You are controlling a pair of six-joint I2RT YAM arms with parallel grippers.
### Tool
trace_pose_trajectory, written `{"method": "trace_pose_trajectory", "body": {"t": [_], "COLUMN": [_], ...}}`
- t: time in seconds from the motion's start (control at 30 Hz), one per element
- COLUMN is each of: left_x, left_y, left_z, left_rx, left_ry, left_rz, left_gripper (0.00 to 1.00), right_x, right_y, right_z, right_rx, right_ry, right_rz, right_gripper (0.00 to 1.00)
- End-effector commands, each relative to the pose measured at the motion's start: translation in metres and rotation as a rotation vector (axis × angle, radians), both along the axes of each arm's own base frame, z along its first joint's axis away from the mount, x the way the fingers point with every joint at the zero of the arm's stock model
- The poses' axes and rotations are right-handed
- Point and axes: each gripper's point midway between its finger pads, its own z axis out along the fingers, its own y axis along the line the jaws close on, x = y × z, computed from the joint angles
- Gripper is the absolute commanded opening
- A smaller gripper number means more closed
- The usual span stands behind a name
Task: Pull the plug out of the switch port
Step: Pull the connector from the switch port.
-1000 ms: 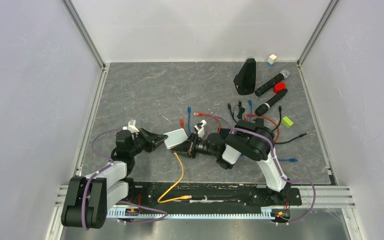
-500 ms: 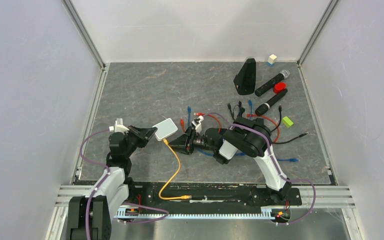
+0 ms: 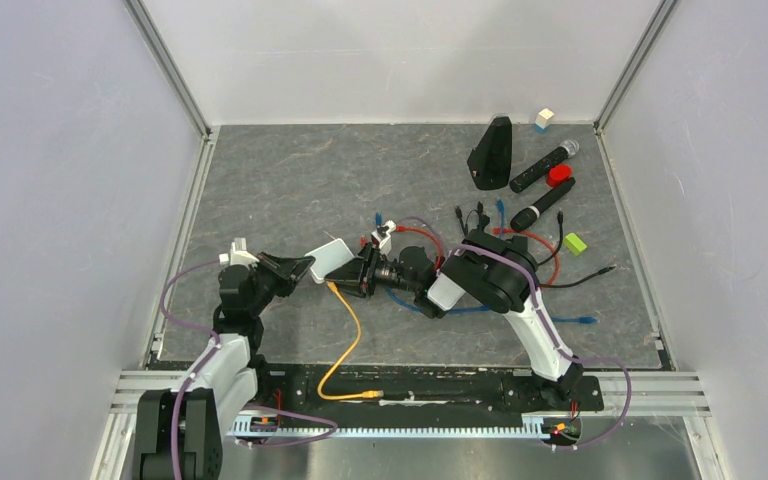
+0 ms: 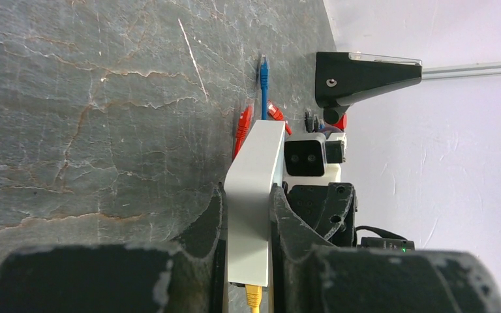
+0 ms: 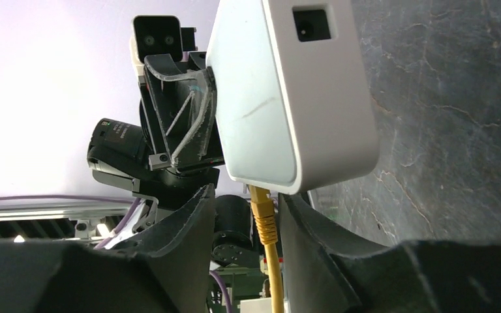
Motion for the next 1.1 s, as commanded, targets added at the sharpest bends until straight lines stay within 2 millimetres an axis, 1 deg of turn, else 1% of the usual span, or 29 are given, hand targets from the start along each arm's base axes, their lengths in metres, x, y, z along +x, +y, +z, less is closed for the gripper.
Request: {"method": "trace_pose_trajectory", "body": {"t": [0.0, 0.1, 0.3, 0.37, 0.43, 0.5, 0.53, 0.6, 0.67, 0.77, 0.83, 0.93, 1.03, 1.07], "left_x": [0.004, 0.005, 0.006, 0.006, 0.006, 0.006, 0.006, 0.005, 0.003, 0.004, 0.007, 0.017, 0.032, 0.037], "left_y": [-0.001, -0.001, -0.001, -0.001, -0.001, -0.001, -0.001, -0.002, -0.002, -0.001, 0.000, 0.003, 0.010, 0.012], "left_z": [0.012, 0.012, 0.014, 0.013, 0.013, 0.014, 0.014, 0.013, 0.010, 0.011, 0.015, 0.023, 0.030, 0.030], "left_rx": [-0.001, -0.001, -0.006, -0.007, -0.008, -0.008, -0.009, -0.008, -0.009, -0.007, 0.002, 0.028, 0.054, 0.067], "left_ry": [-0.062, -0.063, -0.069, -0.068, -0.068, -0.070, -0.069, -0.068, -0.061, -0.064, -0.079, -0.104, -0.117, -0.121], "left_rz": [-0.006, -0.006, -0.006, -0.005, -0.006, -0.008, -0.008, -0.012, -0.014, -0.006, -0.004, 0.007, 0.034, 0.046], "left_gripper": [0.02, 0.02, 0.02, 0.02, 0.02, 0.02, 0.02, 0.02, 0.02, 0.02, 0.02, 0.02, 0.02, 0.02], "right_x": [0.001, 0.000, -0.001, -0.001, 0.000, 0.000, 0.001, 0.003, 0.005, 0.003, -0.004, -0.026, -0.060, -0.069], "right_y": [0.004, 0.001, 0.001, 0.001, 0.001, 0.001, 0.002, 0.003, 0.004, 0.009, 0.007, -0.004, -0.020, -0.023], "right_z": [0.002, 0.004, 0.007, 0.008, 0.008, 0.008, 0.009, 0.012, 0.014, 0.007, -0.006, -0.028, -0.036, -0.034], "right_rx": [0.008, 0.011, 0.025, 0.028, 0.028, 0.031, 0.035, 0.048, 0.046, 0.001, -0.057, -0.155, -0.150, -0.131], "right_ry": [-0.018, -0.019, -0.024, -0.022, -0.020, -0.016, -0.016, -0.015, -0.015, -0.015, -0.010, -0.003, 0.045, 0.059], "right_rz": [0.007, 0.004, 0.004, 0.002, 0.001, -0.002, -0.003, -0.007, -0.007, 0.020, 0.046, 0.101, 0.164, 0.180], "right_gripper": [0.39, 0.36, 0.22, 0.21, 0.16, 0.08, 0.06, 0.06, 0.00, 0.00, 0.00, 0.00, 0.00, 0.00]}}
